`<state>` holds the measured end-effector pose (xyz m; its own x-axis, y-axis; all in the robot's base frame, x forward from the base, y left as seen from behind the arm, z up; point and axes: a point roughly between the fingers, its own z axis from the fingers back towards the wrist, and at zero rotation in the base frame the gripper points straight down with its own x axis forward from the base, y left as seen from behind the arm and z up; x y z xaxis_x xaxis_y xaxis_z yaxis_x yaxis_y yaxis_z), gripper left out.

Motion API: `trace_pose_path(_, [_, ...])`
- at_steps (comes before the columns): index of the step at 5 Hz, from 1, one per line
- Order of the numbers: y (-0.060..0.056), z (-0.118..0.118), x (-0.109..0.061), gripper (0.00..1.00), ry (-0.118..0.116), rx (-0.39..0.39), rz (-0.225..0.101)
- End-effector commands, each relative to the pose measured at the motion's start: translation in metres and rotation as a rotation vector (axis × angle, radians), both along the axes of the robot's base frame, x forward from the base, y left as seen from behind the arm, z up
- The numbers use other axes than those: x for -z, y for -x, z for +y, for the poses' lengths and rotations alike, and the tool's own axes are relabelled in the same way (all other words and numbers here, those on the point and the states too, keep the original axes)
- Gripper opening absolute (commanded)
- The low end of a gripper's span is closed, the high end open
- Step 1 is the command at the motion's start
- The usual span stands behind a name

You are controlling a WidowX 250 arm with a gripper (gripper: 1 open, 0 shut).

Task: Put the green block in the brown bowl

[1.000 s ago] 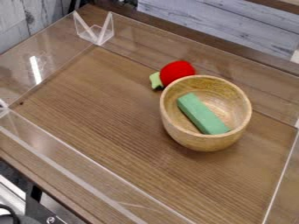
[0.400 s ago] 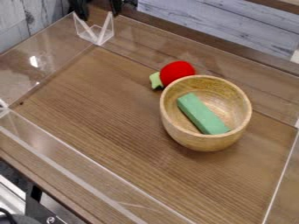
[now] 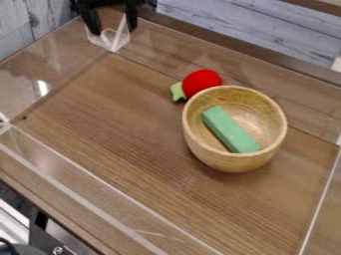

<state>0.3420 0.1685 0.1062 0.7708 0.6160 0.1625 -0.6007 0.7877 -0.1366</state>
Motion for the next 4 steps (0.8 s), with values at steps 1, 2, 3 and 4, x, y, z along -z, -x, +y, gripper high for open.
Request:
trace_pose_path(1, [-0.014,0.006,-0.008,1.00,-0.047,0.046,-0.051])
trace_pose_path(2, [-0.015,0.017,-0.007,1.00,-0.059,0.040,-0.051])
trace_pose_path(3, [-0.014,0.026,-0.006,1.00,-0.071,0.031,-0.050])
trace_pose_path(4, [-0.009,0.024,-0.009,1.00,-0.079,0.007,-0.048])
